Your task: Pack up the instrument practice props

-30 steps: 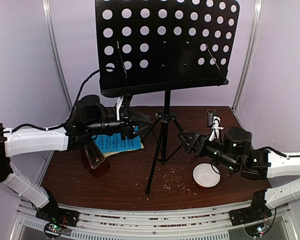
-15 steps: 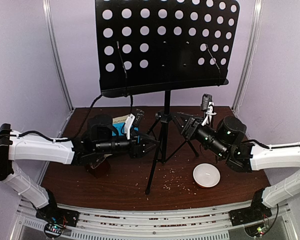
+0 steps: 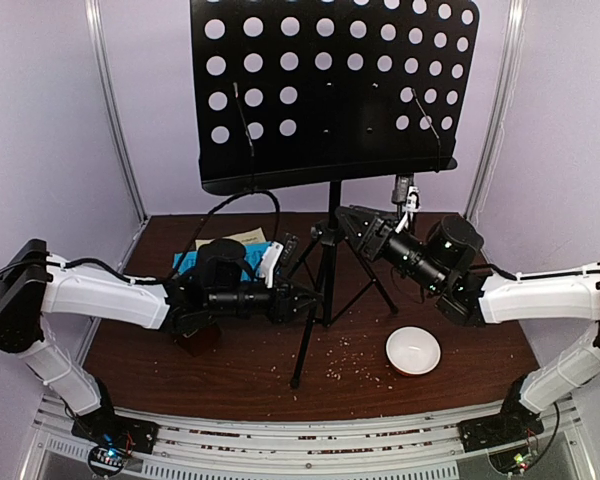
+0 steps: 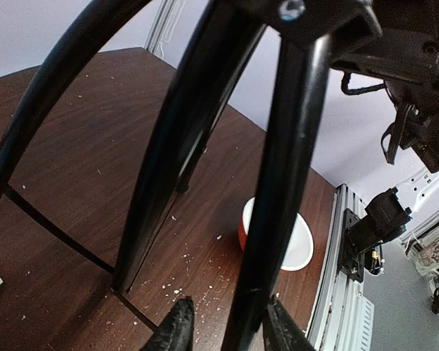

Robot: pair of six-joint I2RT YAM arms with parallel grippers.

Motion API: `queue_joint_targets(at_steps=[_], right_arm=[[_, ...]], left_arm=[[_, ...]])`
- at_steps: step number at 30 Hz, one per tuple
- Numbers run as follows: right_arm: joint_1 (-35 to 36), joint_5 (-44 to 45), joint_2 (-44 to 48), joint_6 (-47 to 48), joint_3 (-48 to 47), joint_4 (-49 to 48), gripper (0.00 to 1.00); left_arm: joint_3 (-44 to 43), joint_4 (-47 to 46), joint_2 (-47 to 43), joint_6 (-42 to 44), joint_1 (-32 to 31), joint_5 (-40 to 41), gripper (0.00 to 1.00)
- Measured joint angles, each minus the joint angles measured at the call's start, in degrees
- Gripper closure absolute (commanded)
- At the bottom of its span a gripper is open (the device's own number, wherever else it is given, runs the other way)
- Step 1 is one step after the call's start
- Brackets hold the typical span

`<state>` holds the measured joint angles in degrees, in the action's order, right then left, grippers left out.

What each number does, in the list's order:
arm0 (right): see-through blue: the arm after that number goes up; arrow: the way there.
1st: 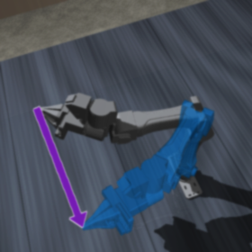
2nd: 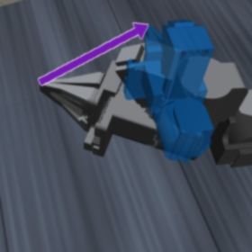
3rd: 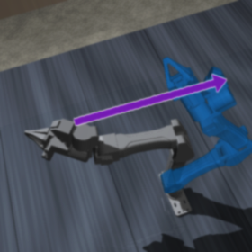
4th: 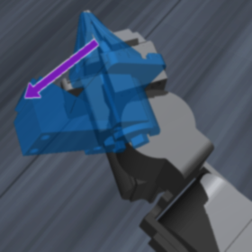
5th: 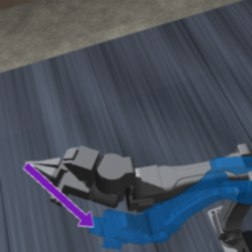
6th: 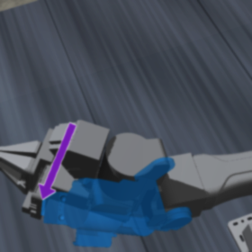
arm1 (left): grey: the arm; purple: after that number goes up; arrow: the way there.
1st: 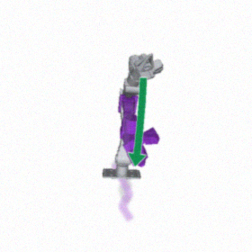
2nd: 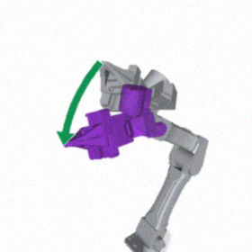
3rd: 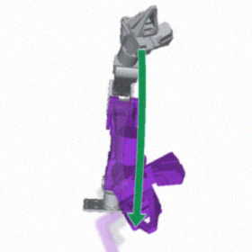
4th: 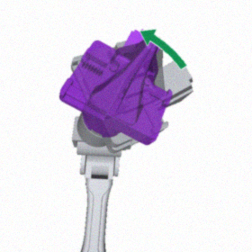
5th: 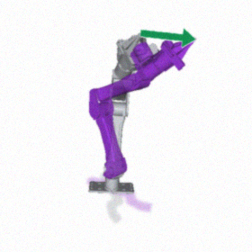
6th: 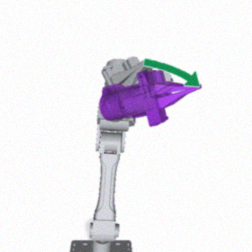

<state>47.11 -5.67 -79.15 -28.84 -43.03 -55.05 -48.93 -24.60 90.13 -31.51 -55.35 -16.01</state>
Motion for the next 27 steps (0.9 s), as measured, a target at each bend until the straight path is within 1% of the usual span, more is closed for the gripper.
queue_joint_targets(at_steps=[5, 10, 15, 18, 21, 27], right_arm=[[-1.68, -5.81, -3.04, -0.20, -3.98, -2.01, 0.54], [-2.27, -9.53, -4.50, -0.81, -5.31, -2.54, 0.62], [-3.08, -12.15, -5.81, -1.25, -6.78, -2.29, 0.81], [-3.50, -13.38, -6.32, 0.44, -7.43, -2.32, 0.89], [-3.65, -14.03, -6.36, 0.66, -7.48, -2.29, 0.93], [-3.82, -14.36, -6.36, 0.87, -7.48, -2.29, 0.94]], left_arm=[[-0.70, 0.00, 1.29, -0.17, -0.15, -0.28, 0.87], [-1.46, -0.28, 2.23, 2.27, -0.37, -0.17, 1.00], [-1.97, 0.04, 2.49, 2.73, -0.37, 0.09, 1.00], [-2.10, 0.20, 2.49, 3.10, -0.37, 0.83, 1.00], [-2.10, 0.17, 2.45, 3.85, -0.50, 1.40, 1.00], [-2.25, 0.48, 2.23, 5.33, -0.96, 3.10, 1.00]])
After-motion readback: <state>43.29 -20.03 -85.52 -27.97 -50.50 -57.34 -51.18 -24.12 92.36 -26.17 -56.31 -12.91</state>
